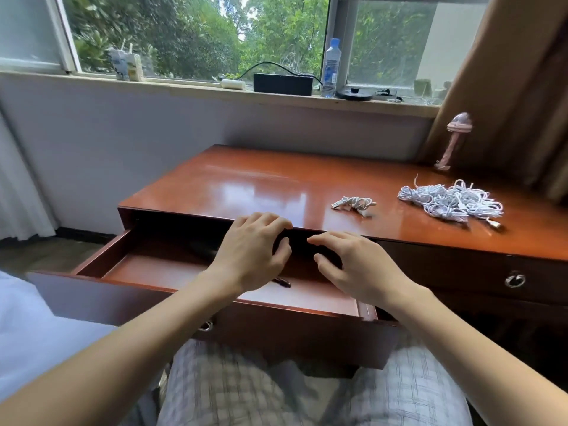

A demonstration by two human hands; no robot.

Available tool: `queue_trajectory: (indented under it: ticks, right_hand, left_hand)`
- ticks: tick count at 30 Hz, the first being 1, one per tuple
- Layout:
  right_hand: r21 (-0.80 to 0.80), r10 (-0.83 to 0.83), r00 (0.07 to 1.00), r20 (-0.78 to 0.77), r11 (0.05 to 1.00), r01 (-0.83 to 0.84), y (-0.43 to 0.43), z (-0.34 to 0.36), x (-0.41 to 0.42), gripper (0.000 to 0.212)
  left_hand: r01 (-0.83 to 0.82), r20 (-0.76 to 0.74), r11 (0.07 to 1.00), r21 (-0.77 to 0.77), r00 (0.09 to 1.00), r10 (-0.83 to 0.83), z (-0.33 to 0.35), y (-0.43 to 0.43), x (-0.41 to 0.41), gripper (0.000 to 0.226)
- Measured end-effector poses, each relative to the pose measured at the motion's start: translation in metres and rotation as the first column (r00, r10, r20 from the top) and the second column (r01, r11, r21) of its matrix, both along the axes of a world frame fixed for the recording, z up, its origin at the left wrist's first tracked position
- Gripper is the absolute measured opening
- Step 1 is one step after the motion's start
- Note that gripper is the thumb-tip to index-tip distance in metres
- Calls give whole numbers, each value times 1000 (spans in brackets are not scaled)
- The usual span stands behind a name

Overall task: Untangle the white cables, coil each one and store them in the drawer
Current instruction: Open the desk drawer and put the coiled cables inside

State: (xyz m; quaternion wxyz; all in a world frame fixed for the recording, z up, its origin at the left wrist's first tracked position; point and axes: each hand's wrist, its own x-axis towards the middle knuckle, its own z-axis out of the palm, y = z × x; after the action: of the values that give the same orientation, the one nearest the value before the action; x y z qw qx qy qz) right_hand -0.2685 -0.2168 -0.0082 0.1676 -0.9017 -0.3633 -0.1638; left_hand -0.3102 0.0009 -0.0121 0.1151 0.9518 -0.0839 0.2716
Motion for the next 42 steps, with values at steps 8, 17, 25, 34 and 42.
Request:
queue_trajectory:
  ticks: [8,17,25,34,42]
  right_hand:
    - [33,-123,992,-37,992,124,-41,18,53,36]
    - [60,-211,972,-100,974,217,-73,23,119,36]
    - [55,-246,961,-128,965,255,-79,12,164,35]
    - [47,-285,941,-184,953,298,-57,6,196,37]
    - [145,-245,951,-189,951,274,-46,3,198,24]
  left_hand:
    - [116,-63,993,24,991,-114,17,-41,66,37]
    - [217,-119,976,-18,969,-217,18,-74,141,47]
    - [251,-165,966,-63,952,-258,12,-80,197,46]
    - [304,-227,946,-109,919,-322,-1,-76,234,44]
    - [297,-165,938,-178,931,-326,-5,-73,232,22]
